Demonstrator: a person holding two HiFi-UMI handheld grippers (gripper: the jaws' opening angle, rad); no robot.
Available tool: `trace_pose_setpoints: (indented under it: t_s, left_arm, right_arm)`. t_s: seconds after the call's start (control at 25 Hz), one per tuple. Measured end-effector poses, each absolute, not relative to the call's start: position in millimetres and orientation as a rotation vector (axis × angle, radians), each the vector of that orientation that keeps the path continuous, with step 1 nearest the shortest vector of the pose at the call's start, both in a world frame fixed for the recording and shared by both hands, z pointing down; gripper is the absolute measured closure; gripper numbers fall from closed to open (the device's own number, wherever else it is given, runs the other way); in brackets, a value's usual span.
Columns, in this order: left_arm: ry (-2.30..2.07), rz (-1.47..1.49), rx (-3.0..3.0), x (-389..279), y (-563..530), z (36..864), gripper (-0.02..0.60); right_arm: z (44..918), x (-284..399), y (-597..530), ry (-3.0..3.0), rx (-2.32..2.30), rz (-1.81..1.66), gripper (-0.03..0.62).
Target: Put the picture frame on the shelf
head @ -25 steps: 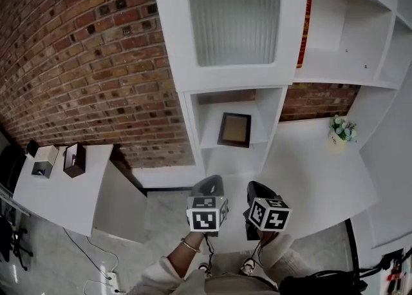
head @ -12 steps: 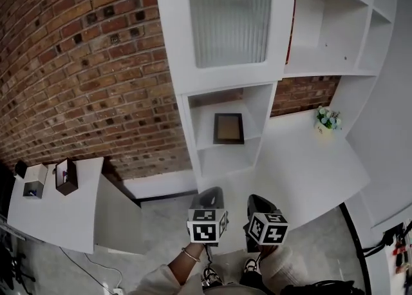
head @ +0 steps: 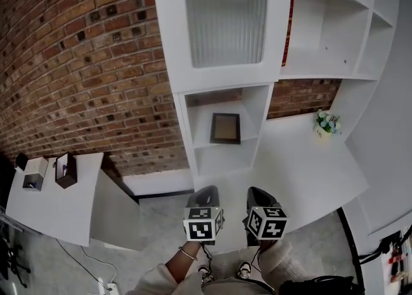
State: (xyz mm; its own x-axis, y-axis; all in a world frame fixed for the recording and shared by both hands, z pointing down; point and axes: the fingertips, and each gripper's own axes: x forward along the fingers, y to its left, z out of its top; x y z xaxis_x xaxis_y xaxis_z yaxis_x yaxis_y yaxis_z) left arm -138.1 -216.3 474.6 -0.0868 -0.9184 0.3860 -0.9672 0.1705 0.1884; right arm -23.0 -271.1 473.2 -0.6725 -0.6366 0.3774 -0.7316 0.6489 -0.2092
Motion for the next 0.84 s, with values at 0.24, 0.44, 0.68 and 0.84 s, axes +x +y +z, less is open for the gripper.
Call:
trace_pose_setpoints:
  t_s: [0.24, 0.44, 0.68, 0.84]
  left_arm:
    - [-2.059, 0.159, 1.758, -136.5, -220.3, 475.3, 0.575]
    - [-2.072, 0.164, 1.771, -132.4, -225.3, 471.3, 0.575]
    - [-2.081, 0.162, 1.773, -131.6, -225.3, 468.3, 0.575]
    - [-2.093, 0.142, 1.776, -132.7, -223.0, 464.2, 0.575]
  right_arm:
    - [471.7, -20.7, -279.0, -2.608, 1.085, 0.504, 0.571]
    - [466.4, -13.4, -289.4, -2.616, 1.105, 0.497, 0.571]
    - [462.9, -12.7, -291.1, -2.627, 1.102, 0.496, 0.571]
    - [463.4, -13.5, -290.1, -2.625, 1.094, 0.499, 0.571]
